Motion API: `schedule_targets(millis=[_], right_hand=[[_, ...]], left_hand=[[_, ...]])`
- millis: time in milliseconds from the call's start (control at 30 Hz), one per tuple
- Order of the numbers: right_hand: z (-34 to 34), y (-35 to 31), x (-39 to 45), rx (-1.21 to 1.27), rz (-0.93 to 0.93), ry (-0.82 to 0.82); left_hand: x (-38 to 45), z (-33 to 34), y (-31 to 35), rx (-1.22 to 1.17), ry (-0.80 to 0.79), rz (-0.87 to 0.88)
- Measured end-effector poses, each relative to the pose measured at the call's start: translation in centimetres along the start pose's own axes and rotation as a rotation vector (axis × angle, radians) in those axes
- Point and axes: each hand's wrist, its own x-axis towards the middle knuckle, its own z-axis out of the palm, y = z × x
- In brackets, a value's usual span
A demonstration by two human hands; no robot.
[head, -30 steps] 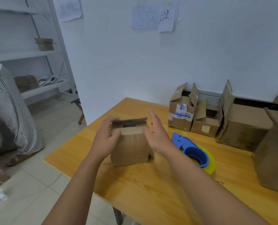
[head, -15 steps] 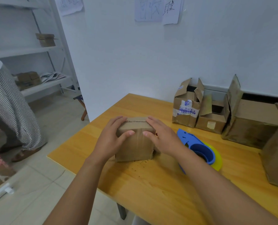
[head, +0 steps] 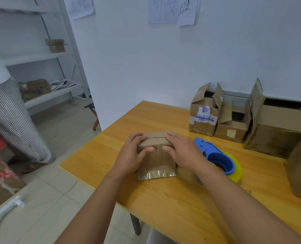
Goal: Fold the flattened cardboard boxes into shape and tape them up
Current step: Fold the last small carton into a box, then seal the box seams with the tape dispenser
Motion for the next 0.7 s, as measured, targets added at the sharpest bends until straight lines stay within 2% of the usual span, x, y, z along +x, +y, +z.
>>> schedule_targets(millis=[133, 300, 367, 433, 533, 600, 700], right_hand=[[1.1, -0.6, -0.9, -0.093, 0.021, 0.031], [0.4, 0.0, -2.1, -0.051, 0.02, 0.009], [-0.6, 1.1, -3.3, -0.103, 0.097, 0.111], [-1.5, 2.5, -5.0, -0.271, 0.252, 0.229], [-1.9, 3.8, -7.0, -0.35, 0.453, 0.097], [-1.0, 3.8, -7.7, -0.341, 0.479, 0.008], [0.2, 3.1, -7.9, -0.361, 0.444, 0.045]], left_hand=[[-0.6, 0.3, 0.0, 0.22, 0.007, 0.045], [-1.1, 1.3, 1.4, 0.292, -0.013, 0.005], [-0.9, 1.6, 1.8, 0.291, 0.009, -0.024], [-0.8, 2.0, 2.2, 0.289, 0.035, -0.04], [-0.2, 2.9, 2.9, 0.281, 0.045, -0.039], [0.1, 3.1, 3.0, 0.293, 0.022, -0.037], [0.4, 2.8, 2.7, 0.307, -0.015, -0.018]])
